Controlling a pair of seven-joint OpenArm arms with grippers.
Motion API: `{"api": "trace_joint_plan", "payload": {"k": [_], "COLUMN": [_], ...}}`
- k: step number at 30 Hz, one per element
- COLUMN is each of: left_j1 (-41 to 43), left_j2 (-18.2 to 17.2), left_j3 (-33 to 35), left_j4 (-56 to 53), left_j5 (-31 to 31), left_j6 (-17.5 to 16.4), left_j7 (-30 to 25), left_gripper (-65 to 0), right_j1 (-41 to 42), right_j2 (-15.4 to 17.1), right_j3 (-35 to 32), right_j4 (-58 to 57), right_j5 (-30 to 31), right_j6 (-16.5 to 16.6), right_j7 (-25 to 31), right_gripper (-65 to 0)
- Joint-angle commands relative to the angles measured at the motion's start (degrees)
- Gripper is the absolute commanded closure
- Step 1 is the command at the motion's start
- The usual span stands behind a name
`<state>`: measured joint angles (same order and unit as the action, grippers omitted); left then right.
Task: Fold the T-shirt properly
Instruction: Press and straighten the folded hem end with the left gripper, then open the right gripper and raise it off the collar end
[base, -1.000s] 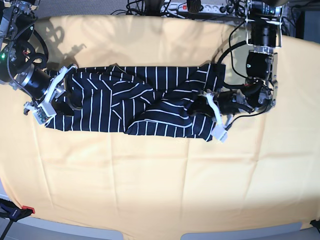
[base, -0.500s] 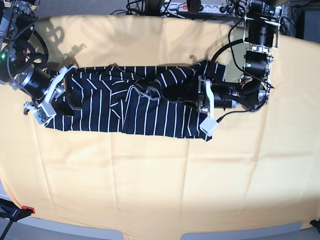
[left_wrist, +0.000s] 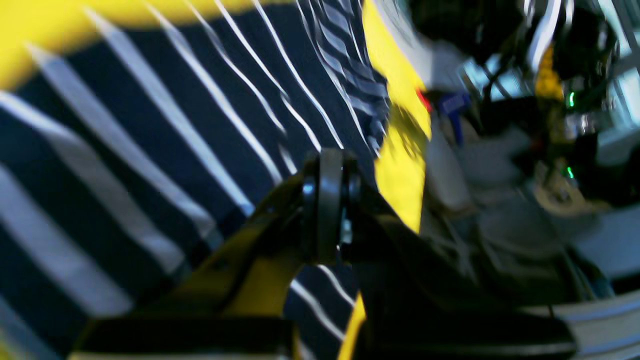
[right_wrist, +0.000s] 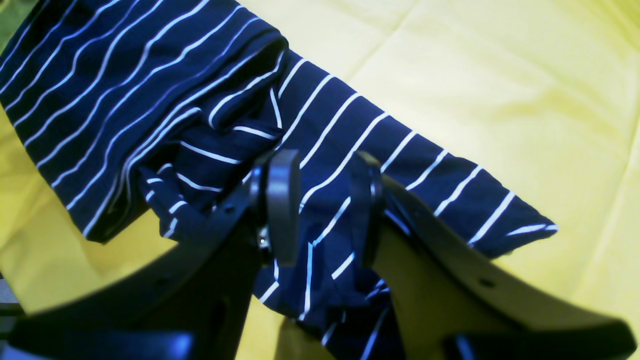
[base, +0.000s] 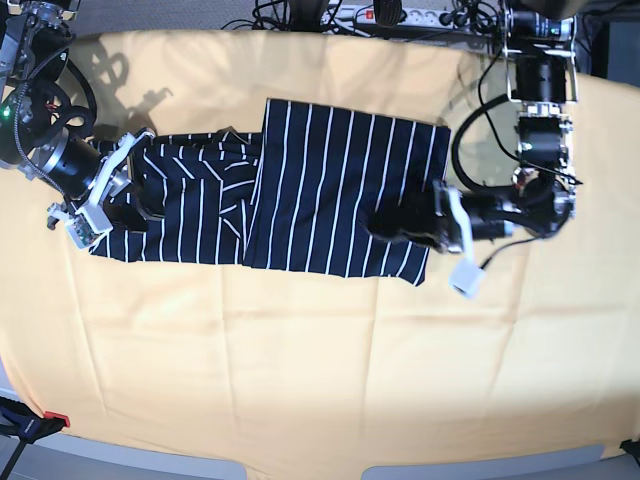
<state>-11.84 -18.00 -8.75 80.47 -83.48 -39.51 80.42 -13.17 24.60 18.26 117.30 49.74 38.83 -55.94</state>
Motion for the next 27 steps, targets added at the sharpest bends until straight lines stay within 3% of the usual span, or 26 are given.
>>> {"api": "trace_joint_plan", "payload": {"k": [1, 5, 9, 14, 18, 22, 25, 27], "left_j1": [-1.38, -1.03, -0.85, -0.52, -0.42, -0.42, -0.39, -0.39], "left_j2": [-0.39, -0.09, -0.15, -0.85, -1.22, -1.22, -1.25, -1.27], "left_j3": [-1.81, -4.26, -2.89, -1.11, -0.35, -0.35, -0.35, -0.35], "left_j4": [0.92, 0.92, 0.92, 0.90, 0.90, 0.90, 0.90, 0.90], "left_j5": [-1.52, -0.98, 9.35, 27.34, 36.74, 39.56, 39.54, 39.50], "left_j6": [-0.49, -0.49, -0.49, -0.49, 1.73, 3.58, 3.58, 3.58], "left_j7": [-0.42, -0.42, -1.05, -11.21, -16.52, -17.44, -17.44, -17.44], "left_gripper": [0.0, 0.0, 0.0, 0.0, 0.0, 0.0, 0.0, 0.0], "right_j1": [0.70, 1.51, 3.41, 2.58, -2.71, -5.38, -4.31, -2.82], "right_j2": [0.81, 0.83, 0.83, 0.83, 0.81, 0.79, 0.59, -0.11], "right_j3": [0.55, 0.96, 5.18, 13.75, 16.76, 16.68, 16.68, 16.68], "right_j4": [0.72, 0.72, 0.72, 0.70, -0.66, -8.44, -16.17, -20.20], "right_j5": [1.01, 0.79, -0.87, -6.95, -6.34, -1.16, 5.86, 11.06], "right_j6": [-0.04, -0.07, -2.45, -8.83, -12.35, -11.58, -8.66, -6.36], "right_j7": [1.36, 1.31, 1.31, 0.13, -0.09, -0.66, -1.55, -5.05], "right_gripper": [-19.9, -19.9, -23.7, -37.5, -37.8, -38.4, -39.4, -39.4]}}
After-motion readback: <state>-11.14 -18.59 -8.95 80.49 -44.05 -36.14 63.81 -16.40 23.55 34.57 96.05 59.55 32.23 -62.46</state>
